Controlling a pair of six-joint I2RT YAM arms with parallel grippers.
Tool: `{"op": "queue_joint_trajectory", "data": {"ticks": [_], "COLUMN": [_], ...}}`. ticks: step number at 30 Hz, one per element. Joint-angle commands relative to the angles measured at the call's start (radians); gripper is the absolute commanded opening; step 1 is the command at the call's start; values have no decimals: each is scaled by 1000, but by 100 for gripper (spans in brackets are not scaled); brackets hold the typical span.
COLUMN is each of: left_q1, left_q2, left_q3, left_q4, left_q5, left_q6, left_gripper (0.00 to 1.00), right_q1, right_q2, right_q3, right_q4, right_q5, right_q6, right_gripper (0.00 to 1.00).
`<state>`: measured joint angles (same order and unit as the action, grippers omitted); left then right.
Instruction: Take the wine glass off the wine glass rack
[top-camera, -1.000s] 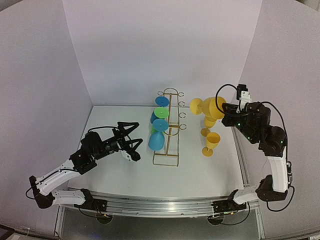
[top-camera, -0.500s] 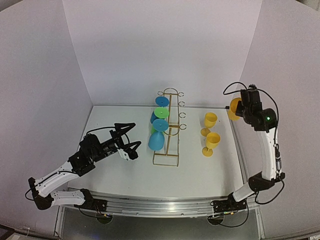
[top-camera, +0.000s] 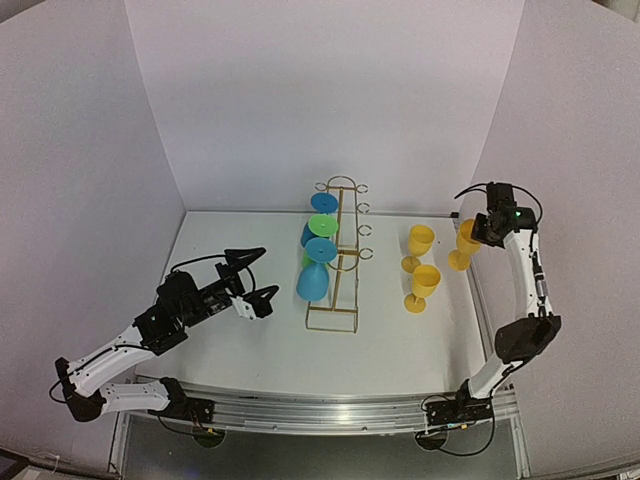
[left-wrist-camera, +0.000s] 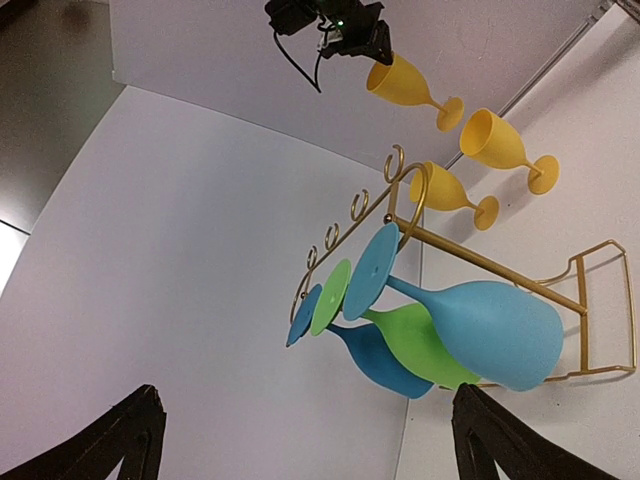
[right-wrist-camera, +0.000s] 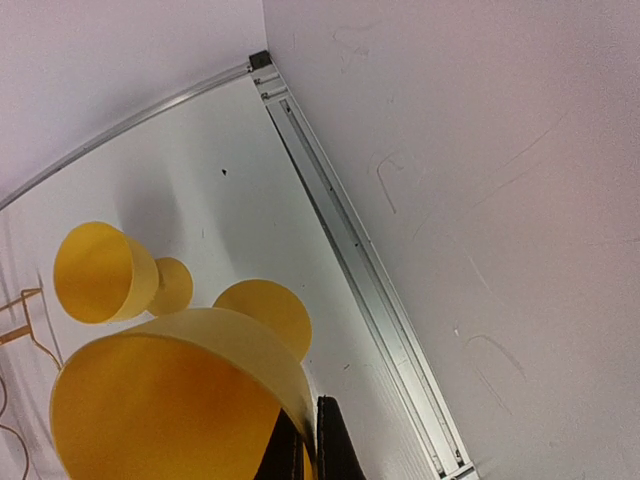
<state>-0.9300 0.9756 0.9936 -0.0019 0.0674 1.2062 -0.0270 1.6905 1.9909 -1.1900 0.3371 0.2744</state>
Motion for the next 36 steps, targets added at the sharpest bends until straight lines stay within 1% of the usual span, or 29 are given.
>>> {"op": "queue_joint_trajectory", "data": {"ticks": [1, 5, 11, 15, 21, 28, 36], "left_q1": [10, 13, 19, 31, 40, 48, 51], "left_q2": [3, 32, 85, 117, 147, 160, 165], "left_q3": [11, 28, 55, 74, 86, 94, 95], "left_q4": [-23, -33, -19, -7, -2, -2, -2], "left_q5": [-18, -30, -47, -53, -54, -47, -39], "left_q6": [-30, -39, -43, -35, -35, -33, -27], "left_gripper": [100, 100, 99, 100, 100, 100, 100], "right_q1": [-48, -59, -91, -92, -97, -96, -96], "right_q2": [29, 96, 168, 203, 223, 235, 155], "right_q3": [-92, -112, -148, -206, -302, -351, -379], "right_q4": [162, 220, 305, 343, 418, 449, 432], "right_q5": [-97, -89, -137, -140, -178, -184, -163], "right_q6": [-23, -43, -47, -50, -49, -44, -65], "right_gripper": [0, 0, 0, 0, 0, 0, 0]}}
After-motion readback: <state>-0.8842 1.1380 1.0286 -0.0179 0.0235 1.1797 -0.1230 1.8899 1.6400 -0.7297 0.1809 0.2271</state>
